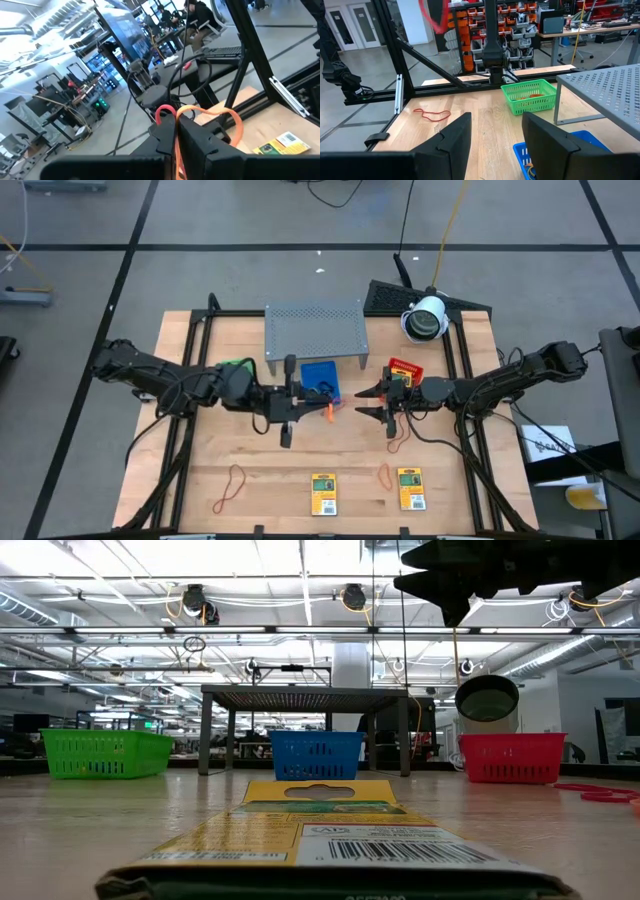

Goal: Pick & Place Office Desk Supplies
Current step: Put the orange rubber band into the blue bin

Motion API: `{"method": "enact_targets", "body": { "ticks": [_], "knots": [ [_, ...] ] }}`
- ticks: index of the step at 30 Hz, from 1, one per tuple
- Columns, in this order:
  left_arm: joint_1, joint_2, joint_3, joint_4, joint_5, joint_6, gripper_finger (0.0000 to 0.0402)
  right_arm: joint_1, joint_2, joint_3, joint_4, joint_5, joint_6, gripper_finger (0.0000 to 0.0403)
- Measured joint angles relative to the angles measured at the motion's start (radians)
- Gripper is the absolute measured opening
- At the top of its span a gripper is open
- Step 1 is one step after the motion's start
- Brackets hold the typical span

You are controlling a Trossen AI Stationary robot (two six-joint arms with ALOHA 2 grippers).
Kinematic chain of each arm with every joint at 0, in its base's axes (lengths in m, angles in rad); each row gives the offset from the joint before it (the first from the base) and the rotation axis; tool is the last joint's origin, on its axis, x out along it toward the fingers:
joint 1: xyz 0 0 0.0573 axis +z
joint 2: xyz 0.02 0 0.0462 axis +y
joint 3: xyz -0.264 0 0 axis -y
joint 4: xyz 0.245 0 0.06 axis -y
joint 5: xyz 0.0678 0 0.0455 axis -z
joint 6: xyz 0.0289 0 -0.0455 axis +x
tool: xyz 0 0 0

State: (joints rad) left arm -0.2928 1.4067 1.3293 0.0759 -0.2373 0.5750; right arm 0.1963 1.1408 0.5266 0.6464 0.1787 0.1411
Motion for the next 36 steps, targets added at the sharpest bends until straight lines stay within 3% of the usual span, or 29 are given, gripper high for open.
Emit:
{"method": "enact_targets", "body": {
  "ticks": [24, 36],
  "knots": [
    [0.0, 0.0, 0.0, 0.004, 0.022, -0.001, 0.0027, 0.0, 0.0, 0.0, 0.0, 0.0, 0.0, 0.0164],
    [0.0, 0.0, 0.0, 0.04, 0.027, -0.012, 0.0147, 0.0, 0.0, 0.0, 0.0, 0.0, 0.0, 0.0164]
  ]
}}
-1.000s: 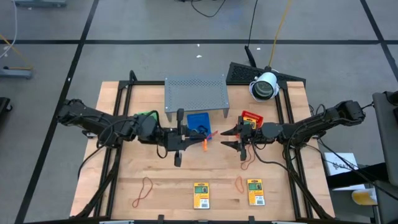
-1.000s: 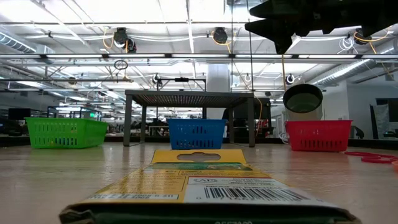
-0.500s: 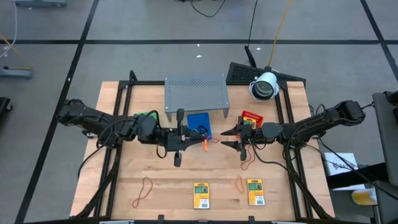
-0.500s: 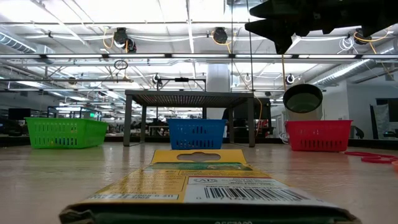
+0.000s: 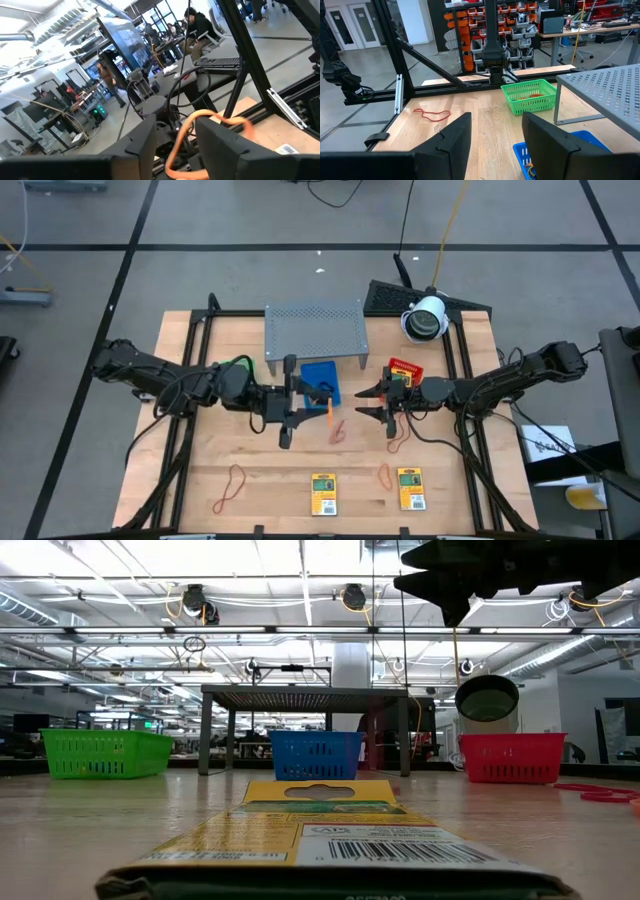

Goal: Pick & Place Office Desk Supplies
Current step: Put the orange rubber band into the blue bin

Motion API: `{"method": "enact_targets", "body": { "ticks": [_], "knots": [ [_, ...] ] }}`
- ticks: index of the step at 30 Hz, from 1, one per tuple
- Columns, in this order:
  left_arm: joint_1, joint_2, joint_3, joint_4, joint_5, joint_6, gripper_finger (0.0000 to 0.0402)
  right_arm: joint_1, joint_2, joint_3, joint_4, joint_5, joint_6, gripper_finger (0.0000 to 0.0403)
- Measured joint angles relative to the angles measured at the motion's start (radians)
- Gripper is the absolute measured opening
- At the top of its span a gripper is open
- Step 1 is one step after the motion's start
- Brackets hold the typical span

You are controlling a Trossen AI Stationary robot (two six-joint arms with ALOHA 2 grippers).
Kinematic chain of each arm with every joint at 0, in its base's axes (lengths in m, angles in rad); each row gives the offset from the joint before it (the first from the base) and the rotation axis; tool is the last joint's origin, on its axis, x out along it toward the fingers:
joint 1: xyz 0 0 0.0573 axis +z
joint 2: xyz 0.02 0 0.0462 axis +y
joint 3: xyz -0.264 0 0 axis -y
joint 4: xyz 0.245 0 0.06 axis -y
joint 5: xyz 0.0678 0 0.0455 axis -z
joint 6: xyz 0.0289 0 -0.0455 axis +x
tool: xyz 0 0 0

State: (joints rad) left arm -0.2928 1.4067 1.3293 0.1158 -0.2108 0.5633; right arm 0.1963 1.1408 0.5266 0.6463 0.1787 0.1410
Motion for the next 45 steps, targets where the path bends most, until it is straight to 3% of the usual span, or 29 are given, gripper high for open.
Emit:
{"method": "enact_targets", "body": {
  "ticks": [4, 7, 17, 24, 36, 41, 45],
  "knots": [
    [0.0, 0.0, 0.0, 0.0, 0.0, -0.007, 0.0159, 0.0, 0.0, 0.0, 0.0, 0.0, 0.0, 0.0164],
    [0.0, 0.0, 0.0, -0.002, 0.0, -0.025, 0.0142, 0.0, 0.0, 0.0, 0.0, 0.0, 0.0, 0.0164],
    [0.004, 0.0, 0.0, -0.017, -0.031, -0.142, 0.0008, 0.0, 0.0, 0.0, 0.0, 0.0, 0.0, 0.0164],
    [0.047, 0.0, 0.0, -0.098, -0.222, -0.162, 0.0004, 0.0, 0.0, 0.0, 0.0, 0.0, 0.0, 0.0164],
    [0.191, 0.0, 0.0, -0.432, -0.226, -0.42, 0.0008, 0.0, 0.0, 0.0, 0.0, 0.0, 0.0, 0.0164],
    [0.24, 0.008, 0.0, -0.518, -0.22, -0.47, 0.0004, 0.0, 0.0, 0.0, -0.001, 0.0, 0.0, 0.0164],
    [0.28, 0.034, 0.0, -0.545, -0.159, -0.477, 0.0016, 0.0, 0.0, 0.0, -0.001, 0.0, 0.0, 0.0164]
  ]
}}
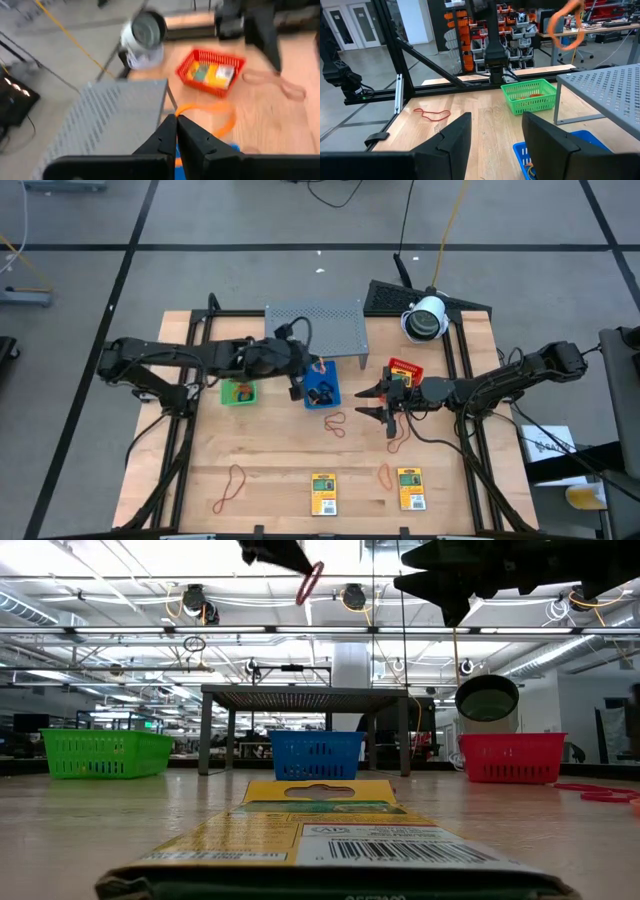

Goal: Pick & Place Office Desk Supplies
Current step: Put the orange rubber band into the blue bin

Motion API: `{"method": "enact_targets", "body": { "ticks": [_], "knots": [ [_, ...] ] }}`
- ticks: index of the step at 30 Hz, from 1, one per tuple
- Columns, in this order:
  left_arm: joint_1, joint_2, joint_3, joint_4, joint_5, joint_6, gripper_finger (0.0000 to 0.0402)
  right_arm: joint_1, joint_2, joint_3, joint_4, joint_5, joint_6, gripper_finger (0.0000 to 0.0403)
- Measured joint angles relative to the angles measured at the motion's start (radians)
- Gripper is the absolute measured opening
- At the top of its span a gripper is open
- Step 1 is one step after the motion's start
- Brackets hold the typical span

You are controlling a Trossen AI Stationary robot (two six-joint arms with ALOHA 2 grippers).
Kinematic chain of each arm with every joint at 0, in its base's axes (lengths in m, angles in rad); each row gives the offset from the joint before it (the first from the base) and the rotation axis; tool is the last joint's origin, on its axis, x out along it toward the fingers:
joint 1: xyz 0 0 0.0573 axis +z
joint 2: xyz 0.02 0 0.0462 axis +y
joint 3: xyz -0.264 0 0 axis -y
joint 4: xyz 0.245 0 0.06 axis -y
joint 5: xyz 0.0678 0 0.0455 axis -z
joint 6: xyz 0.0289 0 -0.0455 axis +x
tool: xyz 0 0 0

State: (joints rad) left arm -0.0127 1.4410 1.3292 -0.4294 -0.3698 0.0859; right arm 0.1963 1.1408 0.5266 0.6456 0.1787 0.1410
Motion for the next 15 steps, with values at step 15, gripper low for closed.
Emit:
{"method": "enact_targets", "body": {
  "ticks": [15],
  "knots": [
    [0.067, 0.142, -0.001, 0.013, 0.097, -0.077, 0.0133, -0.006, 0.0, 0.0, -0.031, 0.001, 0.003, 0.0164]
  ]
}}
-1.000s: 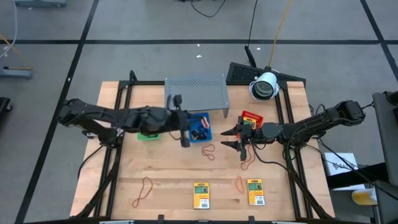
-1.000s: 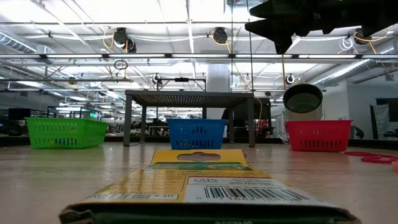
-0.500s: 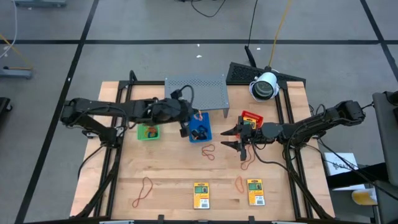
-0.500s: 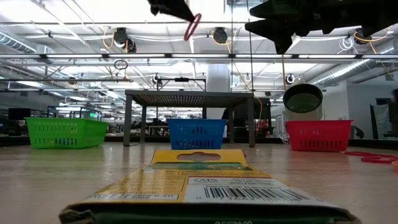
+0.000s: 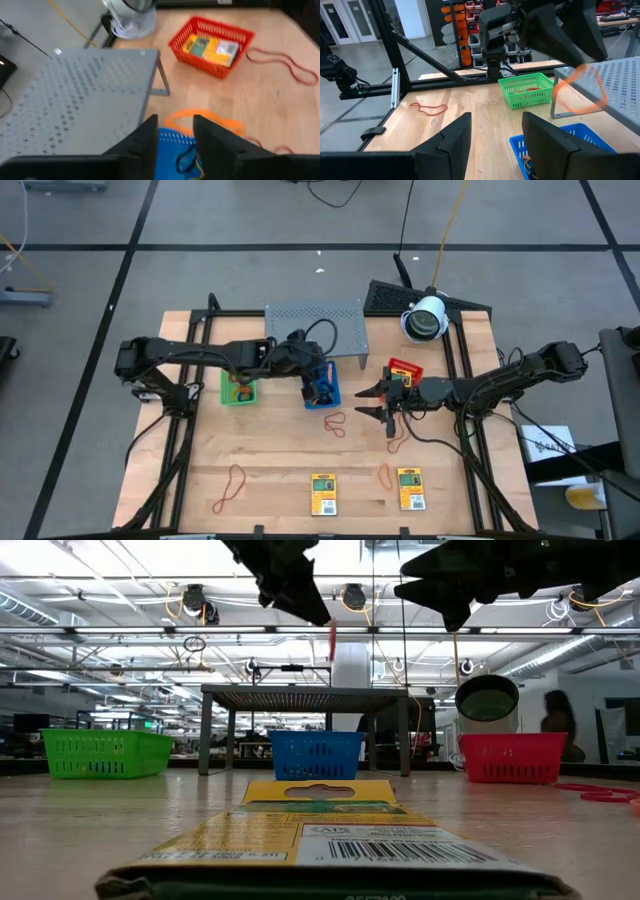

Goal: Pick & Place Office Desk Supplies
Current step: Put the orange rubber band into the blue bin, then put the red rubber band into the blue bin

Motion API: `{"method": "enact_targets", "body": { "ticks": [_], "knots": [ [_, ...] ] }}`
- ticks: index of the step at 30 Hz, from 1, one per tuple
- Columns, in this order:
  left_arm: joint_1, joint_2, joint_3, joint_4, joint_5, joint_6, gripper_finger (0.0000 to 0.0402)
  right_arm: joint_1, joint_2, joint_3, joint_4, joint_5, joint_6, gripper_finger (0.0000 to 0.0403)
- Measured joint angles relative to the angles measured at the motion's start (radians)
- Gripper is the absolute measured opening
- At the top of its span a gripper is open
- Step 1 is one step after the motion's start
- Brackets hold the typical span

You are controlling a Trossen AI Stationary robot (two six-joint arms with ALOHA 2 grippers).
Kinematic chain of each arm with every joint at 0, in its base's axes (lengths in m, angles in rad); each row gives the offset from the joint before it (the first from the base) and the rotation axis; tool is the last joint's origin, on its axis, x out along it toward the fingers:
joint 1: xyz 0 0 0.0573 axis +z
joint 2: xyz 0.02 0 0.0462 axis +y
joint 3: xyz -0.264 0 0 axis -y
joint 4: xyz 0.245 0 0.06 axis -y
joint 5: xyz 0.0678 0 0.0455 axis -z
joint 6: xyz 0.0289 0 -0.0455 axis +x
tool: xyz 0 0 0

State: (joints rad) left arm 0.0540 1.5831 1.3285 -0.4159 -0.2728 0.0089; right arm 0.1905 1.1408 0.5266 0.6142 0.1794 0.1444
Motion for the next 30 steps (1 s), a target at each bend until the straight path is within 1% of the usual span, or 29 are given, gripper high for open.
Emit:
{"method": "enact_targets", "body": {
  "ticks": [4, 8, 13, 15, 17, 20, 22, 26, 30],
  "knots": [
    [0.0, 0.02, 0.002, 0.007, 0.006, -0.022, 0.0173, 0.0, 0.0, 0.0, -0.005, 0.0, 0.0, 0.0164],
    [0.0, 0.03, 0.0, -0.013, 0.007, -0.087, 0.0196, -0.001, 0.0, 0.0, -0.005, 0.0, 0.0, 0.0164],
    [0.0, 0.032, 0.0, -0.102, 0.013, -0.159, 0.02, -0.001, 0.0, 0.0, -0.006, -0.001, 0.0, 0.0164],
    [-0.005, 0.032, 0.0, -0.131, 0.053, -0.186, 0.0195, -0.001, 0.0, 0.0, -0.014, -0.012, 0.0, 0.0164],
    [-0.017, 0.032, 0.0, -0.143, 0.13, -0.196, 0.0188, -0.007, 0.0, 0.0, -0.027, -0.073, 0.001, 0.0164],
    [-0.06, 0.032, 0.0, -0.133, 0.269, -0.184, 0.0177, -0.025, 0.0, 0.0, -0.024, -0.208, 0.03, 0.0164],
    [-0.101, 0.032, 0.0, -0.131, 0.321, -0.169, 0.0171, -0.036, 0.0, 0.0, -0.029, -0.265, 0.05, 0.0164],
    [-0.207, 0.033, -0.002, -0.114, 0.321, -0.161, 0.0162, -0.041, 0.0, 0.0, -0.06, -0.31, 0.05, 0.0164],
    [-0.325, 0.051, -0.057, 0.01, 0.302, -0.16, 0.0162, -0.034, 0.0, 0.0, -0.116, -0.313, 0.055, 0.0164]
  ]
}}
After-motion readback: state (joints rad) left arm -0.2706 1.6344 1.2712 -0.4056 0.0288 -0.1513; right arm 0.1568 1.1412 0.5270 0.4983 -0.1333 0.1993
